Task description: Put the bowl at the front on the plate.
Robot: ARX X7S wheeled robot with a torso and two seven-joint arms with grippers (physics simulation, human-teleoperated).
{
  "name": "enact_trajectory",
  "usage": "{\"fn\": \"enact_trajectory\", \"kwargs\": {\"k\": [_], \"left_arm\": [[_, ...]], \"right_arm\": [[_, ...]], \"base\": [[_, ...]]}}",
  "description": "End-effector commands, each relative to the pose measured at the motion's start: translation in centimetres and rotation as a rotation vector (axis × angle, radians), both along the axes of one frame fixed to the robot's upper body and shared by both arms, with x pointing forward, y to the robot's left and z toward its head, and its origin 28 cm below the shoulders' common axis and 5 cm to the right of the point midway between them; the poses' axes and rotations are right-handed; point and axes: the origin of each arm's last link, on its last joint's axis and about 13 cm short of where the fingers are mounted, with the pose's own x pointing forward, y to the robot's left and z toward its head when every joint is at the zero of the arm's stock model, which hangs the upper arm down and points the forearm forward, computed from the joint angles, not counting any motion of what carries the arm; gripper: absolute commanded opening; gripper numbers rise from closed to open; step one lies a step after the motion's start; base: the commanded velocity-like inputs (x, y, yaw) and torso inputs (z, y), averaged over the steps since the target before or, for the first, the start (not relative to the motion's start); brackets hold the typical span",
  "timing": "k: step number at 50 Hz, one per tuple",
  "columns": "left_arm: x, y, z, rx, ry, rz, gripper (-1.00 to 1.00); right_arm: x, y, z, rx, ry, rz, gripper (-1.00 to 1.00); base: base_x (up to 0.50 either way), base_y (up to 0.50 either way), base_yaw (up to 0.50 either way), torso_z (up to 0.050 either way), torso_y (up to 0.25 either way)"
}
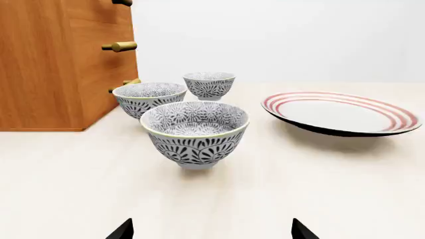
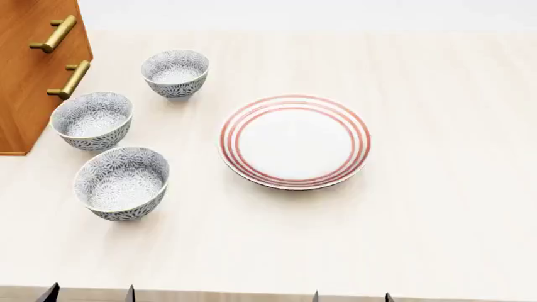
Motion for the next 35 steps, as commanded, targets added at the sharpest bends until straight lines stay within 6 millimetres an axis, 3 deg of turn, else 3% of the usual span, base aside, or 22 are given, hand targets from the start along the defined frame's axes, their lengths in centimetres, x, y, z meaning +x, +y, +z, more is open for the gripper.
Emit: {"fn": "enact_trajectory", "kwargs": {"k": [1,20,30,35], "left_arm": [[0.0,0.0,0.0,0.0,0.0,0.0,1.0],[0.2,0.2,0.2,-0.018,0.066,0.025,1.0],[1.2,0.3,1.5,-0.003,0.06,0.025,1.0],[1.9,0.4,3.6,-0.016,0.045,0.004,1.0]], "right_arm": [[0.0,0.1,0.0,0.0,0.0,0.0,1.0],[0.1,-0.3,0.4,0.037,0.044,-0.035,1.0],[0.6,-1.1,2.9,0.053,0.021,-0.042,1.0],[0.8,-1.1,4.4,0.046,0.002,-0.032,1.0]], "base": [[0.0,0.0,0.0,0.0,0.0],[0.0,0.0,0.0,0.0,0.0],[0.0,0.0,0.0,0.0,0.0],[0.0,0.0,0.0,0.0,0.0]]}}
